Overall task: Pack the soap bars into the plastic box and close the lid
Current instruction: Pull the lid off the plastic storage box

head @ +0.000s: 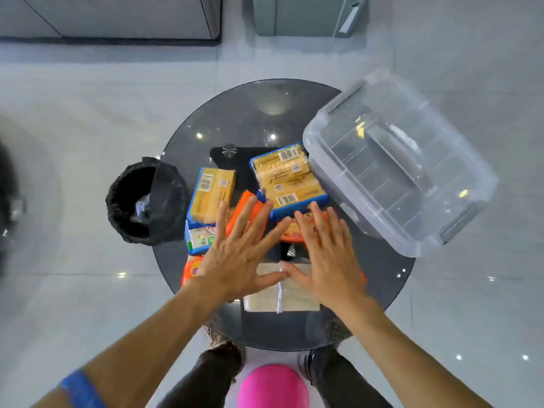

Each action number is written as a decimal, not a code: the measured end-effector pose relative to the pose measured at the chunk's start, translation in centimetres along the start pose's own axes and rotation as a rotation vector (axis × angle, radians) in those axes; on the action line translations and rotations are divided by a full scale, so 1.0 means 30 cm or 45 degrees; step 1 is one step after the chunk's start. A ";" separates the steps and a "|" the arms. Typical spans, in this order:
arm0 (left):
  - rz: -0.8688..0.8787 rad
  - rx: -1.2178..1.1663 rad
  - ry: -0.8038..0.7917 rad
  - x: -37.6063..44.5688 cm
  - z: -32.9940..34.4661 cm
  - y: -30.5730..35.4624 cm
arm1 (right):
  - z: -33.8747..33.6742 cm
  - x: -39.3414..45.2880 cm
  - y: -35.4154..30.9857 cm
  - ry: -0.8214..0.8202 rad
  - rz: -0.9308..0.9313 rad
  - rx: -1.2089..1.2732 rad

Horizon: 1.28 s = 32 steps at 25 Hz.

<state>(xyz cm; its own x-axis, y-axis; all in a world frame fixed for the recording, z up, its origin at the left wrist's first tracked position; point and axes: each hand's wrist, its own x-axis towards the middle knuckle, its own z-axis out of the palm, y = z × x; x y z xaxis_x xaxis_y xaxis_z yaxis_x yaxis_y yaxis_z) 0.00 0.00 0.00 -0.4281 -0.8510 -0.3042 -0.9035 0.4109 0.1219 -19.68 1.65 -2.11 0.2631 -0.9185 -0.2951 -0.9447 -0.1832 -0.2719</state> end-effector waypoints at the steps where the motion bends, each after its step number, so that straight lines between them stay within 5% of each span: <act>1: 0.137 0.079 0.015 0.030 0.023 -0.029 | 0.027 0.029 0.010 -0.017 -0.106 -0.054; 4: 0.333 0.206 0.108 0.106 0.122 -0.111 | 0.123 0.101 0.058 0.073 -0.255 -0.168; 16: 0.399 0.289 0.352 0.094 0.227 -0.089 | 0.192 0.081 0.069 0.322 -0.276 -0.143; 32: 0.136 0.336 0.158 -0.036 0.199 0.011 | 0.171 0.031 0.051 0.267 -0.261 -0.086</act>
<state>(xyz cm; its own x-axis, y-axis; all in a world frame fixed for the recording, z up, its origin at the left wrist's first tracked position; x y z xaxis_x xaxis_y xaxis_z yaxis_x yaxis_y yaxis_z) 0.30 3.01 -5.26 -0.5343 -0.8252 -0.1833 -0.8235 0.5571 -0.1074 -19.89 2.30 -7.50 0.4103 -0.9109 -0.0430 -0.8888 -0.3889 -0.2423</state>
